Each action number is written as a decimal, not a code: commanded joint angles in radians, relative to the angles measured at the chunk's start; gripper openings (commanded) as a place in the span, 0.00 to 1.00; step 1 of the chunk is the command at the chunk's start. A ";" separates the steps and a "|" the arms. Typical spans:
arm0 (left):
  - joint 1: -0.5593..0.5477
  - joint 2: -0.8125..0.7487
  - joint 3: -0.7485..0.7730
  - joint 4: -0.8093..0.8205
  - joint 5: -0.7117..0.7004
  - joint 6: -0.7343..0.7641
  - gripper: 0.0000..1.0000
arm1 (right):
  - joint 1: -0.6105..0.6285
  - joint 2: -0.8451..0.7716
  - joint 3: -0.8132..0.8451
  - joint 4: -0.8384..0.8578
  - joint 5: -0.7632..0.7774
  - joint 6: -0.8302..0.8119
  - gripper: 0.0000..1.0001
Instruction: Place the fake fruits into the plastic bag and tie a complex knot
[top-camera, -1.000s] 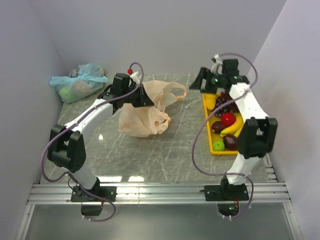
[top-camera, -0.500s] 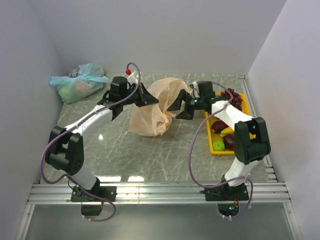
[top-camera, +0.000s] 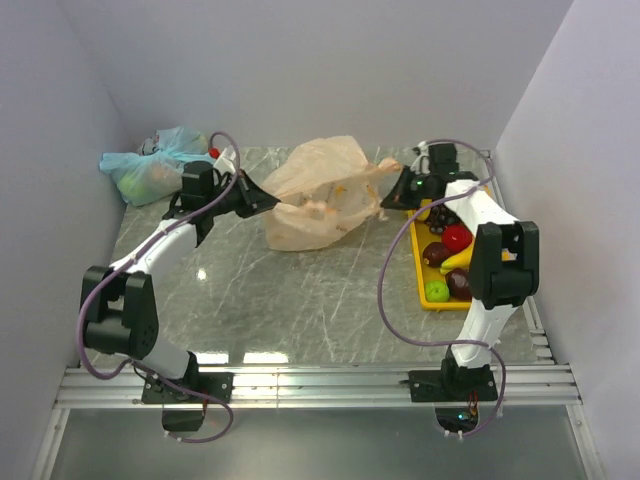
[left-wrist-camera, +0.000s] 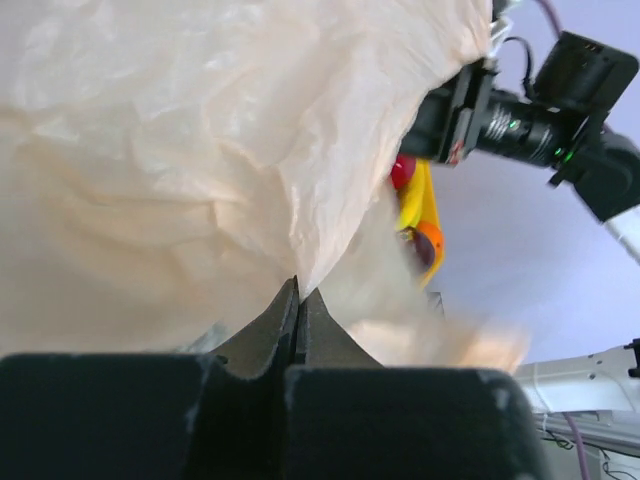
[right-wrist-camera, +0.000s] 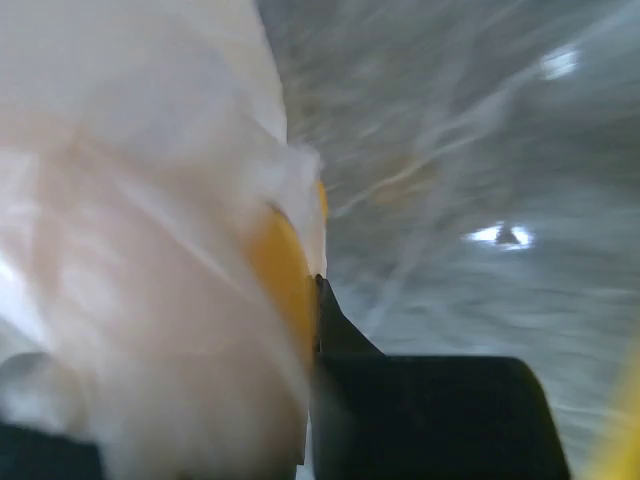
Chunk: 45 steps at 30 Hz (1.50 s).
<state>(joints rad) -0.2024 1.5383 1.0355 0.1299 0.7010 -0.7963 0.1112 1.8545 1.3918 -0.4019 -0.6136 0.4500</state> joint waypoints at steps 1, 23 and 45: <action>0.027 -0.087 -0.026 -0.013 0.081 0.081 0.00 | -0.051 -0.034 0.088 -0.121 0.077 -0.218 0.00; 0.001 -0.069 -0.055 0.060 0.057 0.000 0.00 | 0.001 -0.173 0.305 -0.465 0.029 -0.557 0.79; -0.022 0.011 0.008 0.056 0.025 0.000 0.00 | -0.208 0.213 0.654 -0.469 0.311 -0.562 0.86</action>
<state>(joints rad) -0.2192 1.5303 0.9897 0.1566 0.7349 -0.8062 -0.1070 2.0312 1.9862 -0.8757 -0.3225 -0.1383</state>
